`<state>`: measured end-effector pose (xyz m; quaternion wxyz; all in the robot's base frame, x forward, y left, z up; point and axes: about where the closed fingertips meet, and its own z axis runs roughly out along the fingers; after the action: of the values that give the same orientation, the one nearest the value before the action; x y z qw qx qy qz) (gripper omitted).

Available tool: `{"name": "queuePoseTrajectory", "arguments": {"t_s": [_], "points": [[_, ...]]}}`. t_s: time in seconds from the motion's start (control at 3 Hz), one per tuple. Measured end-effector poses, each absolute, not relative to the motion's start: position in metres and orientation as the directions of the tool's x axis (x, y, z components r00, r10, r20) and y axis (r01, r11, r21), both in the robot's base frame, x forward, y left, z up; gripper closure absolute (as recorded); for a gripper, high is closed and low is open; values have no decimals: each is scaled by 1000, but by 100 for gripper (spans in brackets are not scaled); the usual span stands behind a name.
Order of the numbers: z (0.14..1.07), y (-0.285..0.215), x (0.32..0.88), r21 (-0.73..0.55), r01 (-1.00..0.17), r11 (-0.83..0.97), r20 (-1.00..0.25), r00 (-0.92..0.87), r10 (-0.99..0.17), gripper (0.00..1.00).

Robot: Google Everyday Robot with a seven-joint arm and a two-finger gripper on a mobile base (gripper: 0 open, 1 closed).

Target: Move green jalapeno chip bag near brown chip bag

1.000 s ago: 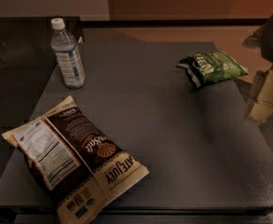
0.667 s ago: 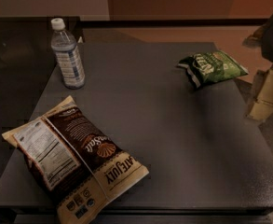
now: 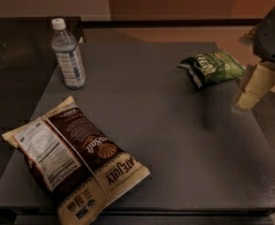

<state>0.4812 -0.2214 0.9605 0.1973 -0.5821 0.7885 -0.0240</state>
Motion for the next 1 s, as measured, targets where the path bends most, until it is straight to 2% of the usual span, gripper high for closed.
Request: {"name": "queuePoseTrajectory", "arguments": {"t_s": [1.0], "points": [[923, -239, 588, -260, -865, 430, -433, -293, -853, 0]]}}
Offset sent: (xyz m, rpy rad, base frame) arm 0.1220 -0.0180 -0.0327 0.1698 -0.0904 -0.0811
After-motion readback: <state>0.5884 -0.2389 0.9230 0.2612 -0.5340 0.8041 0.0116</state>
